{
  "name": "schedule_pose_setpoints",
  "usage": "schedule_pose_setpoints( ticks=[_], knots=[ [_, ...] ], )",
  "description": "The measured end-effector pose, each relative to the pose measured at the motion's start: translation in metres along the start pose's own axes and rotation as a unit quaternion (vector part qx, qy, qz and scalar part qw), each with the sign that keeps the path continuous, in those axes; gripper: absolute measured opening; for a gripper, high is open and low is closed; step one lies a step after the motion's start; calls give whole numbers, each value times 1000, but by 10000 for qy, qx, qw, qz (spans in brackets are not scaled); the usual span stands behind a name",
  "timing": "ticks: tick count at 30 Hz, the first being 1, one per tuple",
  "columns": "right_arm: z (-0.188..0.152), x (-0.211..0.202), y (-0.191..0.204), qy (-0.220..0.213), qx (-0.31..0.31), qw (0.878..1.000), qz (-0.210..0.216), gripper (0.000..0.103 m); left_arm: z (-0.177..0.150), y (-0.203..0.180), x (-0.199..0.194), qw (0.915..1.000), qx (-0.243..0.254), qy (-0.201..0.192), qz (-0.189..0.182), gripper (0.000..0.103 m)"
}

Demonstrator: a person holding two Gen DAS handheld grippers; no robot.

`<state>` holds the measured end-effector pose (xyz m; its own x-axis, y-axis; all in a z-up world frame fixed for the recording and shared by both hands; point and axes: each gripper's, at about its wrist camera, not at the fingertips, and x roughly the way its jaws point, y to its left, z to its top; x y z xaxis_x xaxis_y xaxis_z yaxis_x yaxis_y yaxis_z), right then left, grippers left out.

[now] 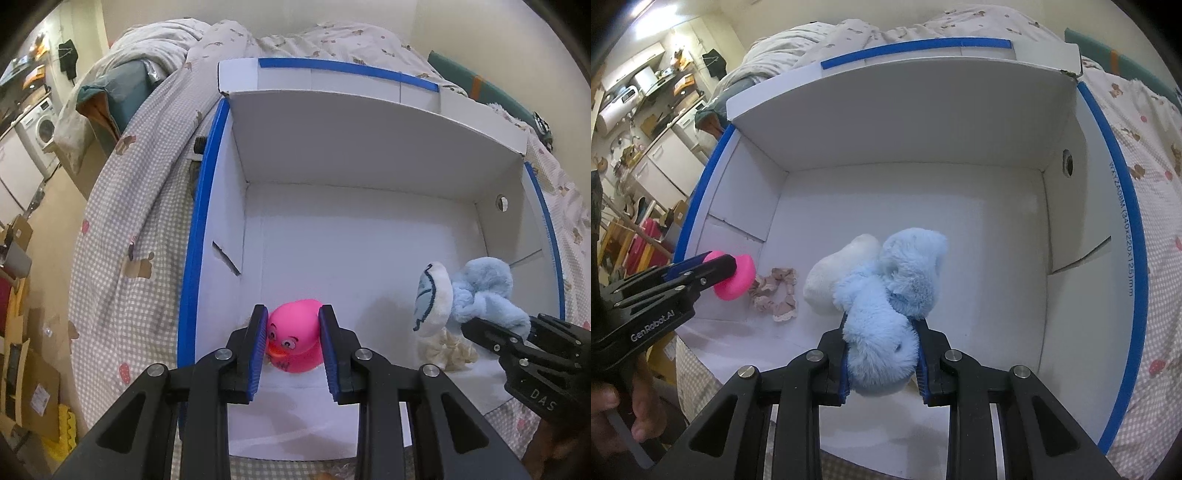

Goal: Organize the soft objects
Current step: 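Open the left gripper to drop the duck while the right releases the plush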

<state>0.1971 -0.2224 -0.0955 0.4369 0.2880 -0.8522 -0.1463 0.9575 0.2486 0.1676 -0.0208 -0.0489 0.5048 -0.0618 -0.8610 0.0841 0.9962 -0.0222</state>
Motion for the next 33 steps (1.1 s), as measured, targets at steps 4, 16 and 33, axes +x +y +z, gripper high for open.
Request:
schedule_pose_setpoints(
  ticks=[4,16,33],
  knots=[
    [0,0,-1,1,16,10000,0,29,0,-1,1,10000,12,8,31,25],
    [0,-4,-10,-37,251,9995,193,32,2,-2,-12,9996,36,-273,83,64],
    [-4,-39,-18,-515,705,9955,369,83,2,5,-36,9987,-52,-484,-151,65]
  ],
)
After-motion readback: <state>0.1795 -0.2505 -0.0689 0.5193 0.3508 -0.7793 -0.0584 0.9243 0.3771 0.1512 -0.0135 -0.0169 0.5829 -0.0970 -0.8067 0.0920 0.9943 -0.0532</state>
